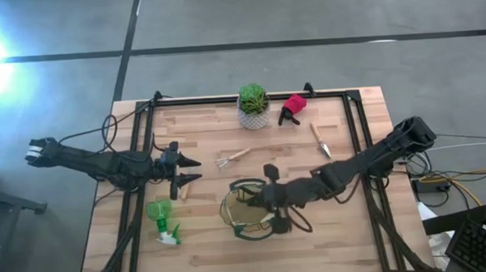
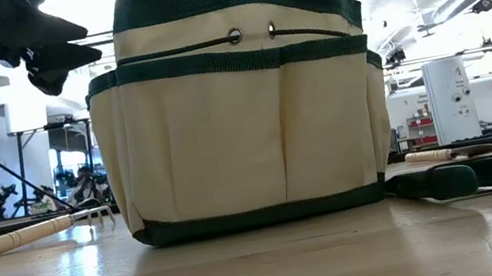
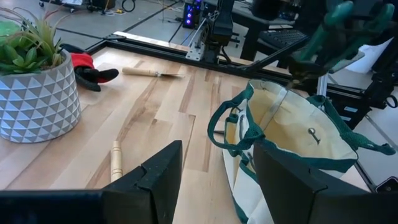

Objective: Pick & Place Garden tools in Gardening bag
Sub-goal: Put the right green shear scissors into the white gardening bag

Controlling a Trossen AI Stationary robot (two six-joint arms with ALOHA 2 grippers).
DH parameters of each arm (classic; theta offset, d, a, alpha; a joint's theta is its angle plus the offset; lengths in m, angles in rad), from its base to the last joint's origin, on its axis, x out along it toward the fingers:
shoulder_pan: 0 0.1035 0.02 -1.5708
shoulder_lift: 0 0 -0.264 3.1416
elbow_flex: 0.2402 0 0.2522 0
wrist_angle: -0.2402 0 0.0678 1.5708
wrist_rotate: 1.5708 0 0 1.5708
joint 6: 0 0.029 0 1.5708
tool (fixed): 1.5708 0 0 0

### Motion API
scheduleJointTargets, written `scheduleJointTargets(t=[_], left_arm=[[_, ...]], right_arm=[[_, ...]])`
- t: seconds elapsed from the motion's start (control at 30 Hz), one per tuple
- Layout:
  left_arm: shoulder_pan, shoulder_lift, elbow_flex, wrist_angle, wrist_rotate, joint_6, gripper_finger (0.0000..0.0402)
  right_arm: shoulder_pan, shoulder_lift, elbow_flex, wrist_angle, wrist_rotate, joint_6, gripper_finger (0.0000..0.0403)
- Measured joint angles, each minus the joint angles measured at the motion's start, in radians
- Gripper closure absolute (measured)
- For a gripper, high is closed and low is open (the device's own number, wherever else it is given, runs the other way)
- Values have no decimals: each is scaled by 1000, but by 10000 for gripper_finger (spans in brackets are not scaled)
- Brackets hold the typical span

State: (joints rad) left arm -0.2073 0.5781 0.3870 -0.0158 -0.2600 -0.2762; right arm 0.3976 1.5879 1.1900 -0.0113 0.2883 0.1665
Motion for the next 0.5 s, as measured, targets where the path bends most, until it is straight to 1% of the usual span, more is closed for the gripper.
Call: scheduleJointTargets(t=[0.07, 0.2, 0.5], left_arm=[[0, 0, 0, 0, 0, 0, 202], [0, 0, 0, 0, 0, -1, 202], [0, 0, 0, 0, 0, -1, 202]], right_arm=[[-9, 3, 0, -6, -28, 10, 385], [-22, 13, -1, -56, -32, 17, 385], [-32, 19, 0, -87, -62, 63, 385]])
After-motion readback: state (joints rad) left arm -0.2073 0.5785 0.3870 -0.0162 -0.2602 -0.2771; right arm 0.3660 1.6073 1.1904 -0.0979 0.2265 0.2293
